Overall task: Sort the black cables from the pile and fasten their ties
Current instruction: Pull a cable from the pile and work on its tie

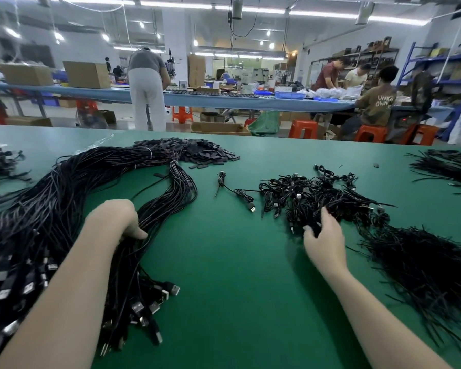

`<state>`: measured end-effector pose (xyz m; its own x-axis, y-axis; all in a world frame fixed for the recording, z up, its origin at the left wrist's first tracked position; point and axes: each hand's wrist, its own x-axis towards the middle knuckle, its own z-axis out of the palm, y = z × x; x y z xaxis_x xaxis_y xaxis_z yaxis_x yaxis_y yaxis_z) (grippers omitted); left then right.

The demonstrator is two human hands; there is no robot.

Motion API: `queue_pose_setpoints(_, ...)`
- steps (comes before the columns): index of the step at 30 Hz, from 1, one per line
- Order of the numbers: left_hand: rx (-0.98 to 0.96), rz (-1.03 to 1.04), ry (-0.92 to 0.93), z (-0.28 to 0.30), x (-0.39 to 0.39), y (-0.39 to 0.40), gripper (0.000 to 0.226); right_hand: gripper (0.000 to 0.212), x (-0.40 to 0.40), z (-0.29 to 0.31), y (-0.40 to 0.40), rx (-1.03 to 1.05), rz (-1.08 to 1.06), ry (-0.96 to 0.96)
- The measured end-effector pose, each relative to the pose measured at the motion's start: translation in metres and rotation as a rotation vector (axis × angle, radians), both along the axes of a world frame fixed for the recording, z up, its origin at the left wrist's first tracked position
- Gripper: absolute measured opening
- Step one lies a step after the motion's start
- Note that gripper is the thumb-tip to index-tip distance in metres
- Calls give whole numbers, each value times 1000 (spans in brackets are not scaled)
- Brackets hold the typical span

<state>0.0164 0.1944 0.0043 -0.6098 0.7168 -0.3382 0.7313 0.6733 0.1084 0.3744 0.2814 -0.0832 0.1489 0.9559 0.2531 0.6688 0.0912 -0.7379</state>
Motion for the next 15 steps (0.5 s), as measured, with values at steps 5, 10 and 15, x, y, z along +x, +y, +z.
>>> queue_pose_setpoints(5,81,81,-176,19,-9,-4,31,51,-4,-9,-1,44,8,-94)
queue_pose_setpoints(10,75,40,-224,14,-8,-11,24,50,-1,-9,-3,26,19,-77)
queue_pose_setpoints(15,45,82,-219,9,-8,-9,27,53,0,-9,-2,16,21,-75)
